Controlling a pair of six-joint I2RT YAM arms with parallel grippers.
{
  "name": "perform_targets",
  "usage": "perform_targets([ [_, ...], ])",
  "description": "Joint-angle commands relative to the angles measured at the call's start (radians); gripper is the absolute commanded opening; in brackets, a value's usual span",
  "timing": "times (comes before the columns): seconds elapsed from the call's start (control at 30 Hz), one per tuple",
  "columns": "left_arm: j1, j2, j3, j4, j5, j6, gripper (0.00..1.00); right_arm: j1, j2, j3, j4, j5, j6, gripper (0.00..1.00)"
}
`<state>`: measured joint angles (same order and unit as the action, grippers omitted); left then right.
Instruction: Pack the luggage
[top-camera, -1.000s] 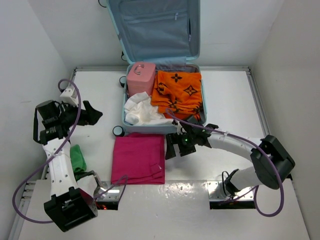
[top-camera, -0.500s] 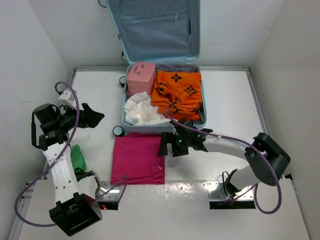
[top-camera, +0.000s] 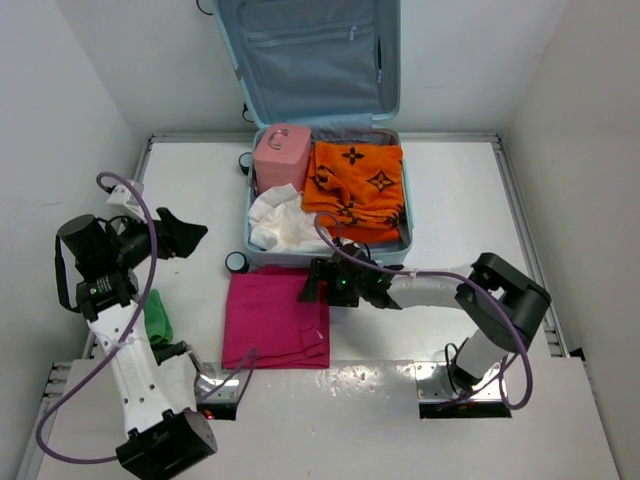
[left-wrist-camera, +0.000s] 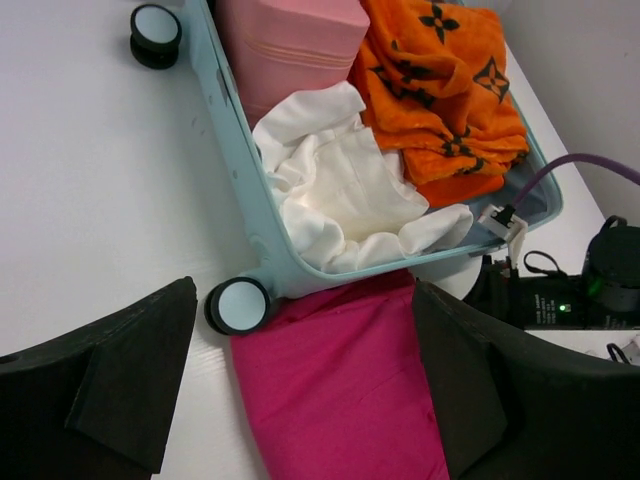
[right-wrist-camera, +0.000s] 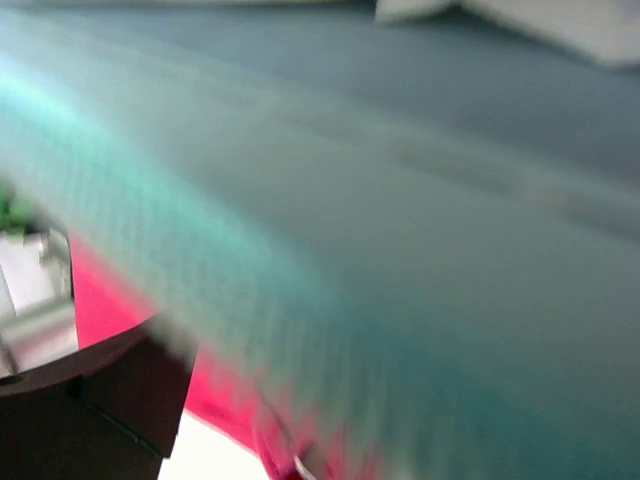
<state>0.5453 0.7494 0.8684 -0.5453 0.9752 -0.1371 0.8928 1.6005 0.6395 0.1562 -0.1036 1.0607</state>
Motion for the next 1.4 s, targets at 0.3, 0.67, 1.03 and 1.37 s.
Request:
perform_targets([
  [0.3, 0.024, 0.079, 0.121, 0.094, -0.076, -0.108, 0.89, 0.087, 0.24, 0.058, -0.23, -0.022, 0.245, 0.94],
  [0.67, 0.065, 0.134, 0.196, 0.157, -0.087, -0.099, 0.89, 0.106, 0.273, 0.117, -0.362, 0.077, 0.131, 0.0],
  [1.03, 0.074, 0.096, 0.176, 0.212, -0.056, -0.153, 0.89, 0.135, -0.163, 0.034, -0.385, 0.05, -0.463, 0.0],
  [1.37, 0.065, 0.067, 0.167, 0.252, -0.056, -0.173, 0.89, 0.221, -0.202, 0.244, -0.386, 0.102, -0.85, 0.0],
])
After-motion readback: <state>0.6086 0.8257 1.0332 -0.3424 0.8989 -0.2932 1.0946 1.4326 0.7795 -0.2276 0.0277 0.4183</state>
